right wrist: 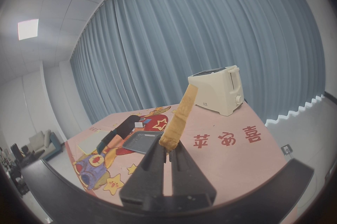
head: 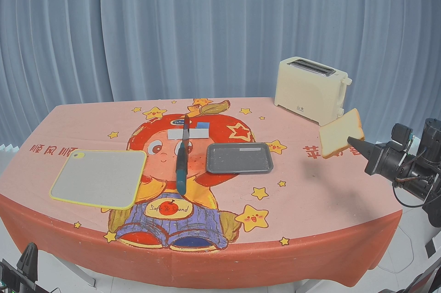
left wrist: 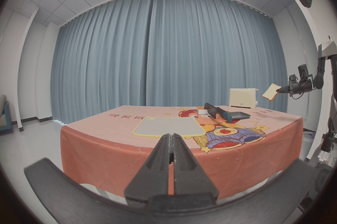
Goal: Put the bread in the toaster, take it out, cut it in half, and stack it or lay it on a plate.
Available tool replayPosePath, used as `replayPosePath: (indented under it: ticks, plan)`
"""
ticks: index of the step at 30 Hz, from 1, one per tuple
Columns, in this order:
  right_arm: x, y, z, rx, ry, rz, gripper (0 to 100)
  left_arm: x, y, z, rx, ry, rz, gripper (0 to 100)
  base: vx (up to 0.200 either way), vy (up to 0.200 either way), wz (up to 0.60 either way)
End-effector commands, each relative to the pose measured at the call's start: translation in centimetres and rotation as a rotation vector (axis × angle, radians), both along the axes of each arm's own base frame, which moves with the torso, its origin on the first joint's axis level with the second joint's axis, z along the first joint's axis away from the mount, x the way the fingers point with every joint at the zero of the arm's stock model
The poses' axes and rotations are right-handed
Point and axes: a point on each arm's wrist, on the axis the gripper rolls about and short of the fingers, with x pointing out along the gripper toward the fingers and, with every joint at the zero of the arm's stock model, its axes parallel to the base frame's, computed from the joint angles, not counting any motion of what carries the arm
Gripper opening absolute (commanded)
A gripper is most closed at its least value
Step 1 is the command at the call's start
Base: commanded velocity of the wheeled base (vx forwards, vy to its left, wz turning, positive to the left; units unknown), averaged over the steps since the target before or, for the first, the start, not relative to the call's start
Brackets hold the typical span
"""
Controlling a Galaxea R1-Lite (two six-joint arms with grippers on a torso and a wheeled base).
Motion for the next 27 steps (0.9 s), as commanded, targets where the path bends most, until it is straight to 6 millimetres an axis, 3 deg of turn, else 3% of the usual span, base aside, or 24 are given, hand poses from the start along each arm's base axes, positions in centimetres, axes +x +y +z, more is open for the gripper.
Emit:
replayPosePath:
  ticks: [1, 27]
  plan:
    - [-0.27, -0.08, -0.39, -0.033, 0.002, -0.005, 0, 0.01, 0.0, -0.52, 0.0, 0.001, 0.001, 0, 0.0, 0.0, 0.0]
    - [-0.31, -0.42, -0.1, -0.117, -0.185, -0.038, 0, 0.01, 0.01, -0.52, -0.002, 0.001, 0.0, 0, 0.0, 0.0, 0.0]
